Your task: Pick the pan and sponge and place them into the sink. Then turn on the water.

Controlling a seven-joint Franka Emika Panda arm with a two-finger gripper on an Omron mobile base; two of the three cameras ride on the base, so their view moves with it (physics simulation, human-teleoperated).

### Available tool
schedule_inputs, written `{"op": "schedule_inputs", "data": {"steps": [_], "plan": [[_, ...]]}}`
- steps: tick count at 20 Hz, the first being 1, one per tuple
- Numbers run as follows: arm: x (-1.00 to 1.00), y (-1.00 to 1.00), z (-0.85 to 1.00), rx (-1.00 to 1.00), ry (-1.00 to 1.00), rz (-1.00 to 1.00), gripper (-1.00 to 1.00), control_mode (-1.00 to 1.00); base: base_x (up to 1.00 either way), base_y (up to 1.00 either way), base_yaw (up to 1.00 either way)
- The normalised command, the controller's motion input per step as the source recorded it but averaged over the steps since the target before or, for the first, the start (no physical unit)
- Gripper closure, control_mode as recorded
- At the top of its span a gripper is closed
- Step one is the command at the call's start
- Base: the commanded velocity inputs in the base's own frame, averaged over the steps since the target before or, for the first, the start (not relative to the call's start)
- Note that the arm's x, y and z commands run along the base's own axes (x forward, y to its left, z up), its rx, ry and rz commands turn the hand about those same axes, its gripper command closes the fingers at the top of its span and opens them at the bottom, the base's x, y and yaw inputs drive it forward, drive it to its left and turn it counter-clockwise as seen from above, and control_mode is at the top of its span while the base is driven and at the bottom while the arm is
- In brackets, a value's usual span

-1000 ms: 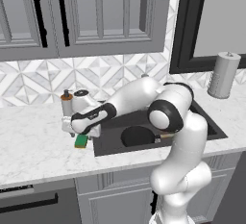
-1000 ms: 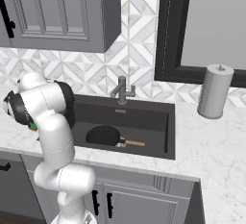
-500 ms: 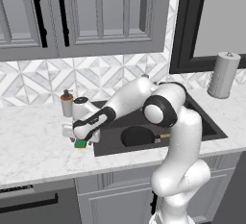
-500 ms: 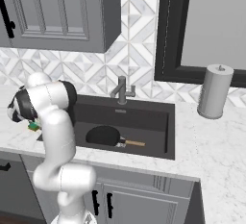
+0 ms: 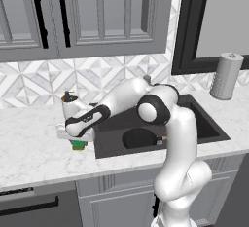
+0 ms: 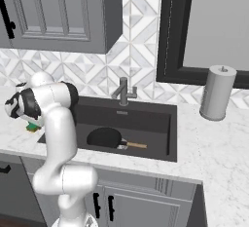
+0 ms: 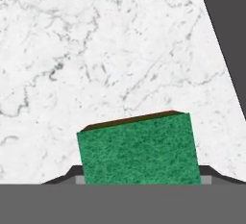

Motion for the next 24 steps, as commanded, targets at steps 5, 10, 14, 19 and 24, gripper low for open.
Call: {"op": "schedule_inputs", "data": {"steps": [5,10,14,19,24], "plan": [[0.0,-0.03,-0.38,0.0,-0.08,0.0,1.0,-1.0,0.0,0.0,0.0],[-0.17,-0.64,-0.05,0.01,-0.12,-0.04,1.0,-1.0,0.0,0.0,0.0],[-0.19,-0.79,0.14,0.01,-0.01,-0.11,1.0,-1.0,0.0,0.0,0.0],[-0.03,-0.78,0.24,0.0,0.0,-0.09,1.0,-1.0,0.0,0.0,0.0],[0.0,-0.84,0.09,0.0,0.0,-0.11,1.0,-1.0,0.0,0.0,0.0]]}}
